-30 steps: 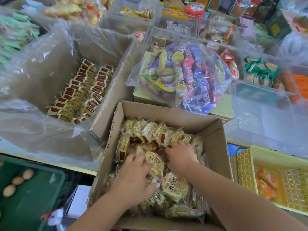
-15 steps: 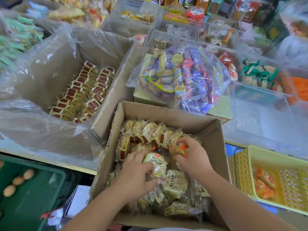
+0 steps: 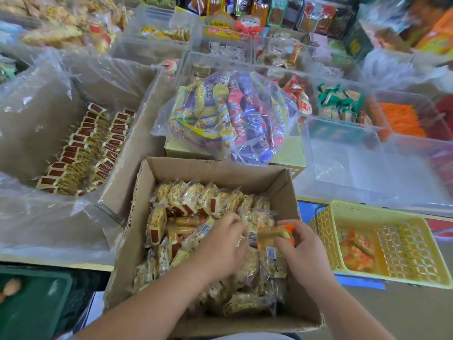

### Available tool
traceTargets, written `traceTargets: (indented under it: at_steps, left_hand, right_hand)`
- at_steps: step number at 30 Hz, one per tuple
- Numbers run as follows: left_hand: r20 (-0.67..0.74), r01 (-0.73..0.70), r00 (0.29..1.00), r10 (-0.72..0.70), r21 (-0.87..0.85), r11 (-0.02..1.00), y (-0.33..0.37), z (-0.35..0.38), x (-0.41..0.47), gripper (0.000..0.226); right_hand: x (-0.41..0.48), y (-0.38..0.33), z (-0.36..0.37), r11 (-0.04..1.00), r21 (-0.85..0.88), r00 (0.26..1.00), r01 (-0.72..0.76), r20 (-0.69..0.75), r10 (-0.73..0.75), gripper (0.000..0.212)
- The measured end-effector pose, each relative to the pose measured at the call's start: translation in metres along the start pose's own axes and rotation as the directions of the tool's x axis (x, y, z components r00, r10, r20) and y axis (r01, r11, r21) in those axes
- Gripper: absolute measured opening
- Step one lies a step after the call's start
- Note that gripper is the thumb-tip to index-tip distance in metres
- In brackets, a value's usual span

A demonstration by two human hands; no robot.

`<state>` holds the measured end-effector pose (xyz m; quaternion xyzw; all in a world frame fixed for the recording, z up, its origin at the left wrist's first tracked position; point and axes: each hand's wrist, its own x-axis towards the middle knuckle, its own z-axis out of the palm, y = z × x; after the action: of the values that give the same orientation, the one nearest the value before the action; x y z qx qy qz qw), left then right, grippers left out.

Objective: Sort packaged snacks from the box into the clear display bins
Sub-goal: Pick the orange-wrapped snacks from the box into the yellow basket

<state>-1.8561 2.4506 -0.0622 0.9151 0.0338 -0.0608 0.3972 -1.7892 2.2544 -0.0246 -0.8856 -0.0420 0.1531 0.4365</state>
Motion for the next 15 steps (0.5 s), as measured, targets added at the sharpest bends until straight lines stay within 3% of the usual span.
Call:
traceTargets:
  at_steps: [2, 4, 6, 8, 15]
  left_hand:
    - [-0.198, 0.153, 0.968, -0.152, -0.009, 0.988, -0.016, -0.013, 0.011, 0.016]
    - [-0.277, 0.296, 0.92, -0.276, 0.033, 0.955, -0.042, -0.028, 0.018, 0.02]
    - [-0.169, 0.419, 0.905, -0.391, 0.184, 0.889, -0.07, -0.041, 0.024, 0.03]
    - [0.016, 0.449, 0.868, -0.496, 0.401, 0.799, -0.09, -0.047, 0.028, 0.032]
    - [0.289, 0.274, 0.801, -0.524, 0.601, 0.751, -0.106, -0.056, 0.052, 0.061]
  right_hand:
    - [0.0, 0.004, 0.002, 1.0, -0.001, 0.999, 0.005, 0.037, -0.005, 0.027]
    - [0.0, 0.006, 0.005, 0.999, -0.013, 0.997, 0.03, 0.064, -0.029, 0.029]
    - [0.001, 0.007, 0.009, 0.997, -0.036, 0.994, 0.061, 0.094, -0.058, 0.031]
    - [0.001, 0.01, 0.013, 0.996, -0.046, 0.99, 0.081, 0.119, -0.075, 0.031]
    - [0.001, 0.02, 0.015, 0.996, 0.026, 0.99, 0.084, 0.111, -0.086, 0.031]
